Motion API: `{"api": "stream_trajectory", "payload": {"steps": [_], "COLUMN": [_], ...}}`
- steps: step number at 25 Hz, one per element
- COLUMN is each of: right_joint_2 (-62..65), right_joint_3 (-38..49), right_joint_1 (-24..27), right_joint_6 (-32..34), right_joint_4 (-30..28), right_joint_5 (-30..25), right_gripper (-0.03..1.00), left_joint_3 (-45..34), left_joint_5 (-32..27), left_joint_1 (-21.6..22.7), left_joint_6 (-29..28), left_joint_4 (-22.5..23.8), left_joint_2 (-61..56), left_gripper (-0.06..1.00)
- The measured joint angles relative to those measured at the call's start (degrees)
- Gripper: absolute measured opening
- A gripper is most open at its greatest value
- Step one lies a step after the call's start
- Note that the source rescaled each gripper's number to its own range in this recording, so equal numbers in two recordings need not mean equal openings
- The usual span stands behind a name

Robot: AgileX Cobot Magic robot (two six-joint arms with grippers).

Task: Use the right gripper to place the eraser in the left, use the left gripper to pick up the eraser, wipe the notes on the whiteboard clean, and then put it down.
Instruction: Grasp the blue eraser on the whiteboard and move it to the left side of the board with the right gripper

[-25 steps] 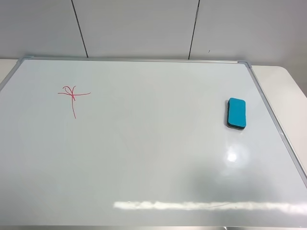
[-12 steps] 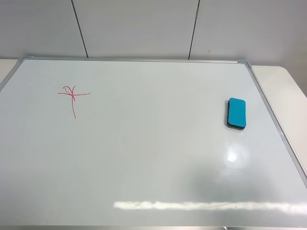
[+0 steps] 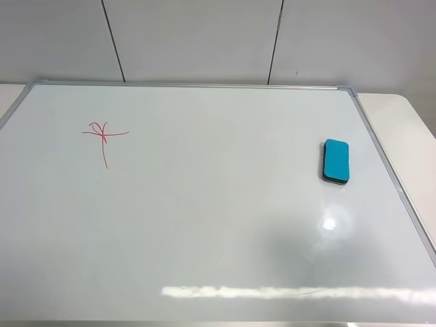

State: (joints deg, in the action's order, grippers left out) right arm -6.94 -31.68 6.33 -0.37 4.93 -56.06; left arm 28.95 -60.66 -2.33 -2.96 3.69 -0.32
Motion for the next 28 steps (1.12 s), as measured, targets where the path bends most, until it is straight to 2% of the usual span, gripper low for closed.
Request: {"api": "stream_trajectory", "payload": {"steps": [1,6,10,12,13,15,17,18,21,28], "right_joint_2": [-7.54,-19.36,-31.16,-37.02,-39.28,-44.46,-48.49,-50.49,-56.13,-66.8], "right_joint_3": [-3.01,-7.38,-11.34,-12.91,-13.67,-15.01,-15.58,-15.7,-15.83,-16.84], "right_joint_1": [0.0,0.0,0.0,-0.06,-0.11,-0.11,-0.19,-0.19,-0.25,-0.25], "right_joint_6": [-0.4,-0.63,-0.7,-0.7,-0.72,-0.79,-0.79,-0.79,-0.45,-0.4], "right_joint_4": [-0.35,-0.35,0.23,0.26,0.31,0.67,1.41,2.08,4.5,8.19], "right_joint_5": [3.54,5.92,8.06,8.82,9.14,9.2,9.42,9.65,11.05,14.74], "right_gripper": [1.0,1.0,0.92,0.83,0.75,0.53,0.24,0.15,0.04,0.0], "left_joint_3": [0.0,0.0,0.0,0.0,0.0,0.0,0.0,0.0,0.0,0.0], "left_joint_5": [0.0,0.0,0.05,0.05,0.05,0.05,0.05,0.05,0.05,0.05], "left_joint_1": [0.0,0.0,0.0,0.0,0.0,0.0,0.0,0.0,0.0,0.0], "left_joint_6": [0.0,0.0,0.0,0.0,0.0,0.0,0.0,0.0,0.0,0.0], "left_joint_4": [0.0,0.0,0.05,0.05,0.05,0.05,0.05,0.05,0.05,0.05], "left_joint_2": [0.0,0.0,0.0,0.0,0.0,0.0,0.0,0.0,0.0,0.0], "left_gripper": [1.0,1.0,1.0,1.0,1.0,1.0,1.0,1.0,1.0,1.0]}}
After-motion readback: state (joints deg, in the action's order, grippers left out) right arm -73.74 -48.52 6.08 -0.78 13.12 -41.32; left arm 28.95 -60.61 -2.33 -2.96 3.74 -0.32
